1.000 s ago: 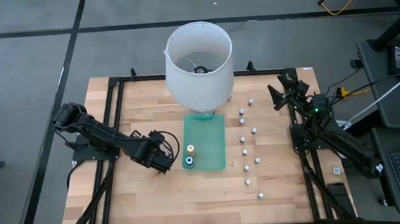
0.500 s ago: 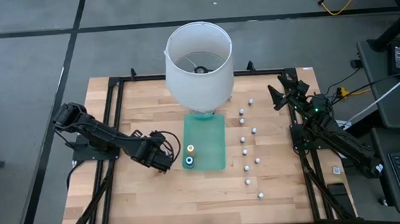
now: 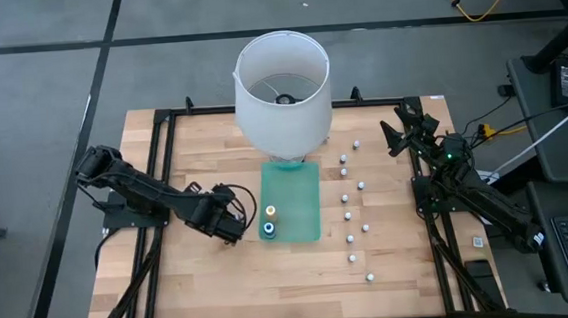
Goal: Pick & Place food coloring
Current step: Put the large red food coloring bottle into the green bin
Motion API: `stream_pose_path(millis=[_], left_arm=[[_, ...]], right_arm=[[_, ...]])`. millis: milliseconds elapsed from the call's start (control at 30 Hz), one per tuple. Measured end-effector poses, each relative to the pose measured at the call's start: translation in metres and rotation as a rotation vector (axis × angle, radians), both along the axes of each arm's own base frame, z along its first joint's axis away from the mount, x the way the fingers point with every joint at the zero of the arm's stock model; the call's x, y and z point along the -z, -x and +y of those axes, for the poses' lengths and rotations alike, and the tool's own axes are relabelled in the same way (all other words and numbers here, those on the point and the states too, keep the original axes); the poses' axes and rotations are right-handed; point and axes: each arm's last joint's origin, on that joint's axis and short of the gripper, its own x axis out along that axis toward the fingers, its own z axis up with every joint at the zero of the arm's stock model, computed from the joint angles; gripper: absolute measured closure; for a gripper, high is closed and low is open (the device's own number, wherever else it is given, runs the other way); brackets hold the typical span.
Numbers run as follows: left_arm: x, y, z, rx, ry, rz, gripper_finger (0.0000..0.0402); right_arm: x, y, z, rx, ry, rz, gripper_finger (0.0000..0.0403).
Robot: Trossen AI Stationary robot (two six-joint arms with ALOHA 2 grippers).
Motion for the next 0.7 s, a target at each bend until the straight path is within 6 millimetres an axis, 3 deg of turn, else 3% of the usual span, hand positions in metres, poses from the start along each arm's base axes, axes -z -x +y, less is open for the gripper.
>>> stream_pose_path(millis=[200, 700], left_arm=[[-0.020, -0.005, -0.001, 0.028, -0.019, -0.066, 0.0287], [-0.065, -0.025, 0.004, 0.310, -0.169, -0.120, 0.0285]], right_arm=[[0.000, 0.000, 0.000, 0.000, 0.000, 0.000, 0.0004], [0.000, 0.000, 0.000, 0.000, 0.000, 0.000, 0.0004]])
